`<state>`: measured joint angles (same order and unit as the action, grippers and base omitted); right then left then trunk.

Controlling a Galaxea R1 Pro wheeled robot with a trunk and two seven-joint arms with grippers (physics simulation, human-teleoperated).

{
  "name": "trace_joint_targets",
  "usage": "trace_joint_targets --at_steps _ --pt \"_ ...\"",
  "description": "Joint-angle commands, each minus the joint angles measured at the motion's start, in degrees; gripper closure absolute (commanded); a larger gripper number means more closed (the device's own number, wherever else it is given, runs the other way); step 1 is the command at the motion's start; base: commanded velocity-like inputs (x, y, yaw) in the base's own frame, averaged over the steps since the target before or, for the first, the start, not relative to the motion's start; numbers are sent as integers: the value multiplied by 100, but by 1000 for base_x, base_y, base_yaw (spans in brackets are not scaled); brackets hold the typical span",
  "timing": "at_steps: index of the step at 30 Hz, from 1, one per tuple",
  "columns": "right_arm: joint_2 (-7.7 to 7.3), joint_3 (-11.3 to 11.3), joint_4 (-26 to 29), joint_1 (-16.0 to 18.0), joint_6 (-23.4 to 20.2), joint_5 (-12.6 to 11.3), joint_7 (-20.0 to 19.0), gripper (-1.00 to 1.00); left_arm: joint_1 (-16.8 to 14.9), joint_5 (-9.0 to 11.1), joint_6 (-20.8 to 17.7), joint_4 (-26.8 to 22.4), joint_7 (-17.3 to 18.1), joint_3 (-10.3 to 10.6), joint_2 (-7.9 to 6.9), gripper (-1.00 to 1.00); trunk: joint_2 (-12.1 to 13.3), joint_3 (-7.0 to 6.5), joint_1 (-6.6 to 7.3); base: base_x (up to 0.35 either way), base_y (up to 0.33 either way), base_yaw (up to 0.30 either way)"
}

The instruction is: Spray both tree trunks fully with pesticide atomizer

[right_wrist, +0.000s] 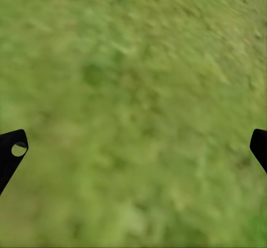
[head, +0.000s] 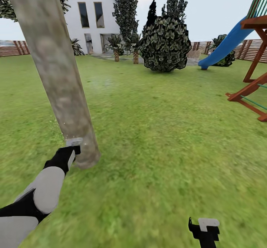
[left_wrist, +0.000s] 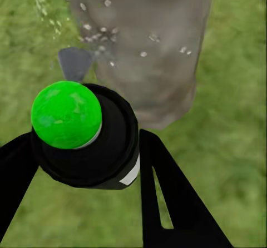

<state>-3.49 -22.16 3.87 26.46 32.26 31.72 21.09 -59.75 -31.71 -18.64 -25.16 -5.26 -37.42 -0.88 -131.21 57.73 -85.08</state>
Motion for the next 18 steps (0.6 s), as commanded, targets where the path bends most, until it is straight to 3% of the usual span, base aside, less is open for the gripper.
trace_joint_targets --at_steps 1,4,6,7,10,12,13,14,16,18 --pt "-2 1 0 0 0 1 0 -100 -78 -42 -11 2 -1 17 81 100 0 1 0 0 0 0" --pt "-2 1 2 0 0 1 0 -100 -126 -42 -105 -10 21 242 14 100 0 1 0 0 0 0" --pt "-2 1 2 0 0 1 0 -100 -140 -24 -394 -61 45 271 -297 100 0 1 0 0 0 0" --pt "-2 1 4 0 0 1 0 -100 -144 -21 -438 -81 49 276 -359 100 0 1 0 0 0 0" --pt "-1 1 2 0 0 1 0 -100 -199 -14 -471 -89 51 281 -285 100 0 1 0 0 0 18" --pt "2 1 7 0 0 1 0 -100 -495 -17 -493 -71 56 281 -162 100 0 1 0 0 0 222" --pt "0 1 6 0 0 1 0 -100 -619 -34 -763 -99 475 287 -267 100 0 1 0 0 0 274" --pt "2 1 6 0 0 1 0 -100 -626 -42 -858 -167 640 288 -335 100 0 1 0 0 0 276" --pt "3 1 8 2 0 1 0 -100 -619 -53 -932 -354 783 297 -433 100 0 1 0 0 0 172" --pt "4 1 7 0 0 1 0 -100 -605 -51 -952 -416 827 300 -431 100 0 1 0 0 0 40"
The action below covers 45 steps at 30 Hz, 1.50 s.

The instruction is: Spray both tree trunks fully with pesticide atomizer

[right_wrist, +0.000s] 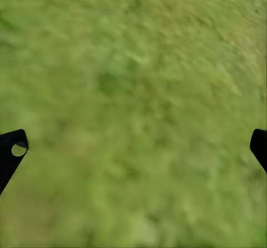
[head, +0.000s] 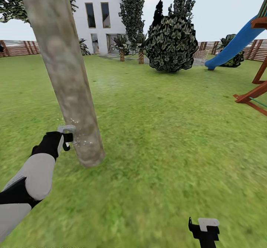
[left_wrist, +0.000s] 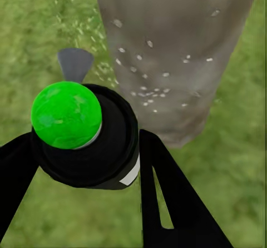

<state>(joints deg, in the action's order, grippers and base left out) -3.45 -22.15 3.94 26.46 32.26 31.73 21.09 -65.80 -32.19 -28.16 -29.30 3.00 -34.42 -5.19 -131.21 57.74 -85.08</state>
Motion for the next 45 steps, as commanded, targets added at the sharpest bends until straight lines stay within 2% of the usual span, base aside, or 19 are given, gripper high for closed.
trace_joint_targets --at_steps 1,3,4,8,26,35,41,45 --pt "-3 0 -2 0 0 0 0 -100 6 -4 -3 -12 9 3 11 100 0 0 0 0 -50 14" --pt "-6 0 -2 0 0 0 0 -100 13 -6 -7 -21 15 59 22 100 0 0 0 0 -193 5" --pt "-6 0 0 0 0 0 0 -100 23 -5 -12 -22 14 178 19 100 0 0 0 0 -258 1" --pt "-6 0 1 0 0 0 0 -100 47 0 -14 -23 9 248 13 100 0 0 0 0 -269 0" --pt "-4 0 1 0 0 0 0 -100 60 -7 -23 -23 -3 252 -42 100 0 0 0 161 -224 3" --pt "1 1 1 4 0 0 0 -100 67 -14 -23 -23 -22 259 -39 100 0 0 0 149 -250 244" --pt "-1 0 1 0 0 0 0 -100 67 -10 -23 -23 -37 277 -29 100 0 0 0 165 -245 38" --pt "0 0 1 0 0 0 0 -100 74 5 -23 -15 -37 216 -33 100 0 0 0 144 -245 1"
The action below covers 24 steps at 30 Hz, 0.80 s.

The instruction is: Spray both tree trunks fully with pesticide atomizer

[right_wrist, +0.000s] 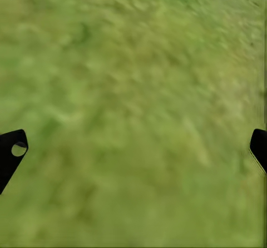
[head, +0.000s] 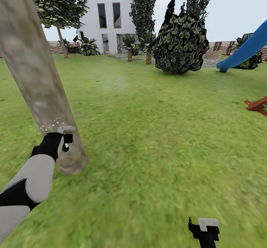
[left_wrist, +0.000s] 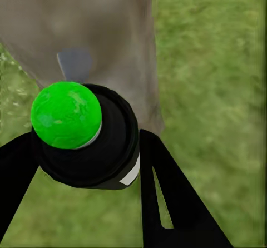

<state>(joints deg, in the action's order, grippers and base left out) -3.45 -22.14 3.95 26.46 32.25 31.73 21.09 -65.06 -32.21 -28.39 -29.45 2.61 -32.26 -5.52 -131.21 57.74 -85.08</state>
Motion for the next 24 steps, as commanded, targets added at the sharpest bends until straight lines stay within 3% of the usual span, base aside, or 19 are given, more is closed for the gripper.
trace_joint_targets --at_steps 1,5,9,17,21,24 --pt "1 -1 0 0 0 0 0 -100 3 4 0 0 2 -13 -39 100 0 0 0 141 -245 0" --pt "2 -1 0 0 0 0 0 -100 141 -26 10 -1 -11 -25 -351 100 0 0 0 137 -246 27" --pt "2 3 0 0 0 0 0 -100 360 -23 33 0 -15 -13 -529 100 0 0 0 124 -250 243" --pt "2 3 0 0 0 0 0 -100 390 29 35 88 -32 14 -382 100 0 0 0 92 -263 272" --pt "2 0 0 0 0 0 0 -100 431 -12 35 87 -32 -23 -457 100 0 0 0 92 -266 26" --pt "2 1 0 0 0 0 0 -100 511 3 35 109 -39 20 -394 100 0 0 0 96 -266 2"
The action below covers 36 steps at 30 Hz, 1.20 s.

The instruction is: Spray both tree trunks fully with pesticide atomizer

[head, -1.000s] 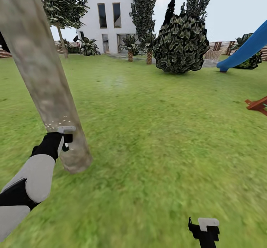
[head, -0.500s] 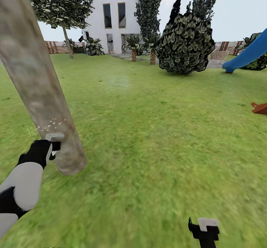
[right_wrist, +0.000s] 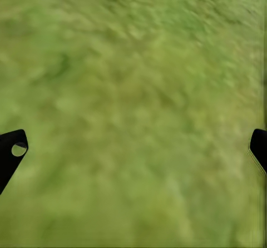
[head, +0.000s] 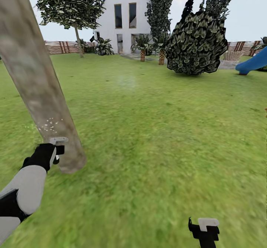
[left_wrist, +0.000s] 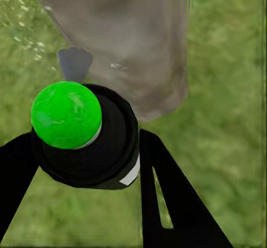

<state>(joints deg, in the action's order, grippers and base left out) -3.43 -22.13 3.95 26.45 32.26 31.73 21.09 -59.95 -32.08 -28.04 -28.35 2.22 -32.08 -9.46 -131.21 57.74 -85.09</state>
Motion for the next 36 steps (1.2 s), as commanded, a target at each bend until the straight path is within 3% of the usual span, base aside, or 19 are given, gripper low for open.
trace_joint_targets --at_steps 1,3,5,9,11,16,19,23,27,30,36 --pt "0 -1 0 0 0 0 0 -100 5 6 10 91 0 5 19 100 0 0 0 96 -266 0" --pt "0 -1 0 0 0 0 0 -100 10 15 31 273 3 -3 44 100 0 0 0 96 -266 0" --pt "0 3 0 0 0 0 0 -100 125 11 42 295 12 -45 -72 100 0 0 0 96 -266 0" --pt "8 6 -5 0 0 0 0 -100 212 9 36 284 7 -52 -582 100 0 0 0 101 -266 172" --pt "9 7 -6 0 0 0 0 -100 262 13 40 282 7 -59 -670 100 0 0 0 116 -266 273" --pt "9 7 -7 1 0 2 0 -100 330 40 60 330 14 -241 -651 100 0 0 0 190 -226 277" --pt "9 7 -6 0 0 1 0 -100 334 51 61 370 15 -260 -493 100 0 0 0 277 -128 199" --pt "1 7 -9 0 0 8 -5 -100 334 60 62 387 15 -263 -454 100 0 0 0 304 -12 17" --pt "-1 0 -2 0 0 0 0 -100 368 46 87 551 15 -263 -316 100 0 0 0 31 0 0" --pt "0 2 -4 0 0 0 0 -100 599 32 549 509 1 -255 -316 100 0 0 0 1 0 126" --pt "0 6 -9 0 0 0 0 -100 642 44 656 483 -2 -264 -305 100 0 0 0 91 -56 244"
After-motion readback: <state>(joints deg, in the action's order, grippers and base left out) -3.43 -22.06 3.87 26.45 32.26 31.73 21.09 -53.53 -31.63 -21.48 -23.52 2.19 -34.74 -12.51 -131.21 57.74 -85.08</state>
